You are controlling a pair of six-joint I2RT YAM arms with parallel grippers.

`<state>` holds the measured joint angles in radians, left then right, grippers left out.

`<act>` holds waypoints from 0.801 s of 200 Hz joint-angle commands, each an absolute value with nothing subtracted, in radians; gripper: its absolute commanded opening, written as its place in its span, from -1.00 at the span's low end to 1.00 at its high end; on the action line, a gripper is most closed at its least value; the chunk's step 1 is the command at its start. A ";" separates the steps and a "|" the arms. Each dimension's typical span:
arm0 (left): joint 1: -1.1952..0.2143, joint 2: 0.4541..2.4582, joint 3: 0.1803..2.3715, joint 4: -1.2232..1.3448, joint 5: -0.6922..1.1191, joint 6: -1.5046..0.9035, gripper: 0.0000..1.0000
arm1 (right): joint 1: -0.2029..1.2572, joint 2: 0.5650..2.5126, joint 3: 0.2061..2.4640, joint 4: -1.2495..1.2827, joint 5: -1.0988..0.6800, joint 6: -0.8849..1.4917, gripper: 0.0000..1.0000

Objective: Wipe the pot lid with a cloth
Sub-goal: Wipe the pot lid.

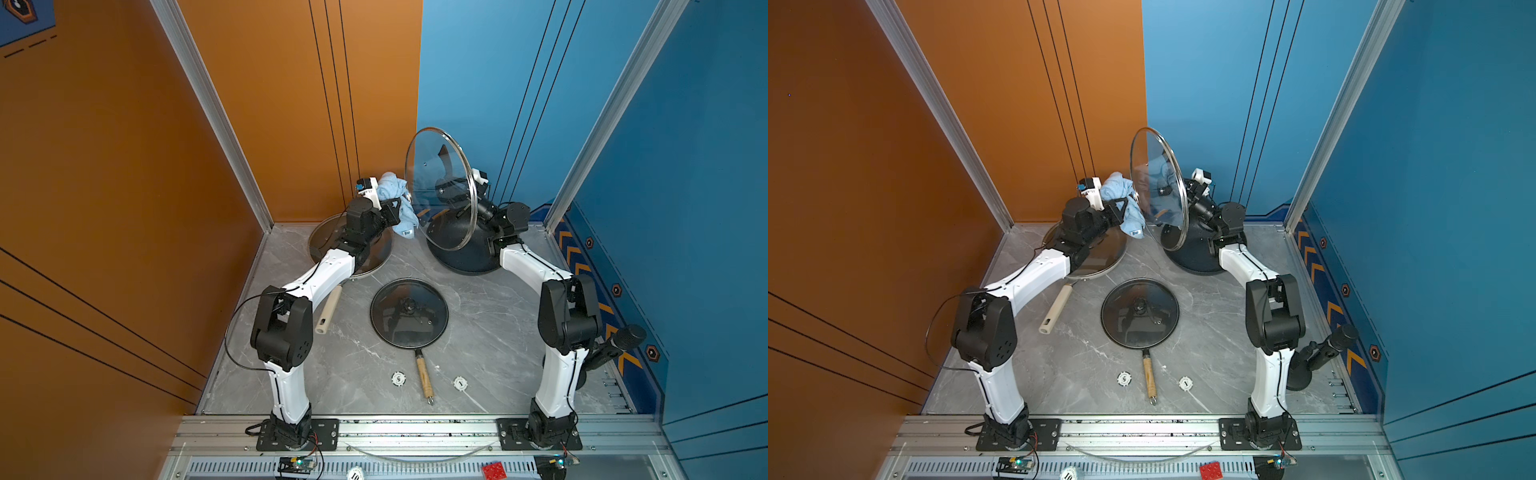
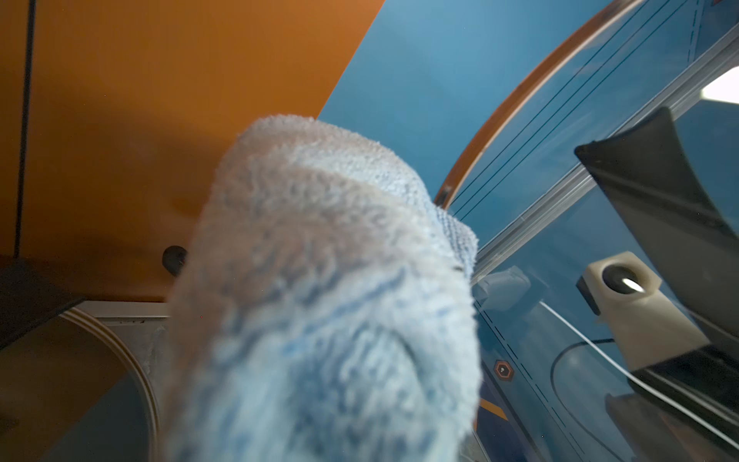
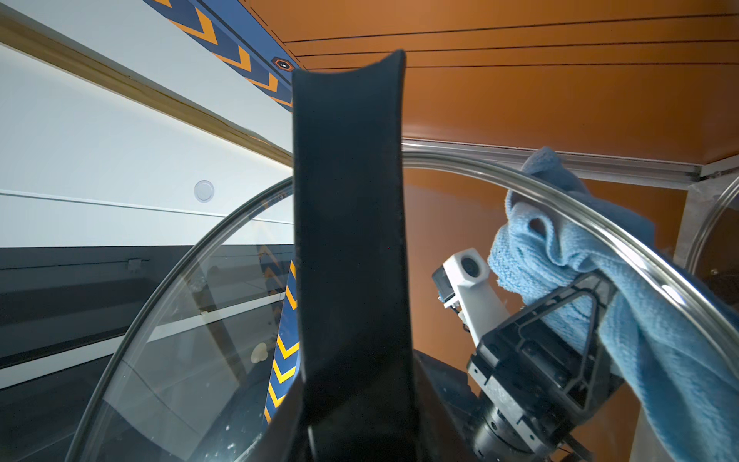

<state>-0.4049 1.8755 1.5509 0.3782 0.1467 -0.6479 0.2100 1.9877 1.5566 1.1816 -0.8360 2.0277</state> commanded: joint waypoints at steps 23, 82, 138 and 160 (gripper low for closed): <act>-0.561 1.779 1.729 0.404 0.341 -0.558 -0.68 | 0.231 2.017 1.707 1.259 -0.831 2.044 -0.76; -0.620 1.819 1.746 0.403 0.335 -0.594 -0.66 | 0.241 2.107 1.768 1.393 -0.793 2.178 -0.77; -0.626 1.833 1.778 0.392 0.320 -0.546 -0.65 | 0.230 2.027 1.703 1.391 -0.802 2.163 -0.76; -0.597 1.851 1.707 0.385 0.229 -0.550 -0.68 | 0.229 1.989 1.688 1.386 -0.801 2.158 -0.76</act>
<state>-0.6189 1.8175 1.7432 0.3874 0.2920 -0.5697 0.2226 2.1448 1.6783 1.2499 -0.8307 2.0781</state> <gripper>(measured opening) 0.169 0.340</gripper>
